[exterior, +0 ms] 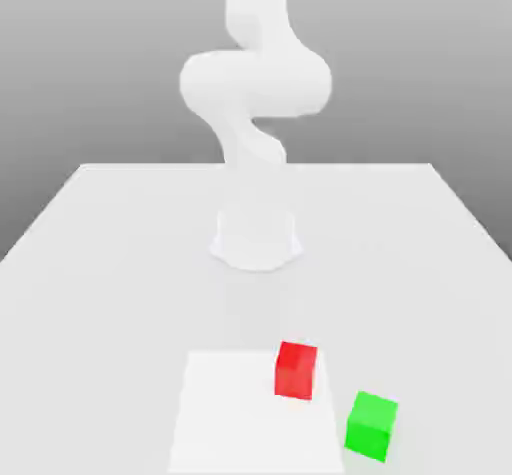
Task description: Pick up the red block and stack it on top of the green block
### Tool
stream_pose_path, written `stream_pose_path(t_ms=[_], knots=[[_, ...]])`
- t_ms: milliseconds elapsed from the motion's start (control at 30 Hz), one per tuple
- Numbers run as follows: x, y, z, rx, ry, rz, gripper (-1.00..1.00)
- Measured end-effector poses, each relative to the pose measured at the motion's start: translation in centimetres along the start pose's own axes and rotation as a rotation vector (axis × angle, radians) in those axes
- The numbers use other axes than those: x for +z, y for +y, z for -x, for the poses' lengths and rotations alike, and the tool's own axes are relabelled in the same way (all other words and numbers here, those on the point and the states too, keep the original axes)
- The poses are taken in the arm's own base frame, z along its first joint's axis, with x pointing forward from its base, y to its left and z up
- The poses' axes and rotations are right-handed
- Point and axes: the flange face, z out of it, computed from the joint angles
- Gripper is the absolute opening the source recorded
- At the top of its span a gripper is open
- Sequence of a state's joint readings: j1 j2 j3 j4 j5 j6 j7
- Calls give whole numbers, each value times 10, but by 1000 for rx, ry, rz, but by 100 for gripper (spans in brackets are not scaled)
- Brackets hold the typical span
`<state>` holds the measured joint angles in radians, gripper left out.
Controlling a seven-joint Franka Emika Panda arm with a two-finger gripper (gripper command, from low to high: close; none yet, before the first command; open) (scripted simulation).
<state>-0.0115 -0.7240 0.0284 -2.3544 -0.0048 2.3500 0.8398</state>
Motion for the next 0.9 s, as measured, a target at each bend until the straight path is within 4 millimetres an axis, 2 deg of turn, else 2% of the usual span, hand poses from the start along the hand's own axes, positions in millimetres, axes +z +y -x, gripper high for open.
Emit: stream_pose_path(t_ms=[100,200,333,433,500,600,833,867,900], knots=[[78,9,25,25,-69,93,0],[147,28,55,51,-136,182,0],[226,67,104,89,-227,300,0],[275,105,149,122,-301,391,0],[302,136,183,146,-355,456,0],[328,177,232,175,-428,539,0],[376,216,270,189,-447,564,0],[380,220,273,188,-447,565,-100],[380,220,273,188,-447,565,-100]])
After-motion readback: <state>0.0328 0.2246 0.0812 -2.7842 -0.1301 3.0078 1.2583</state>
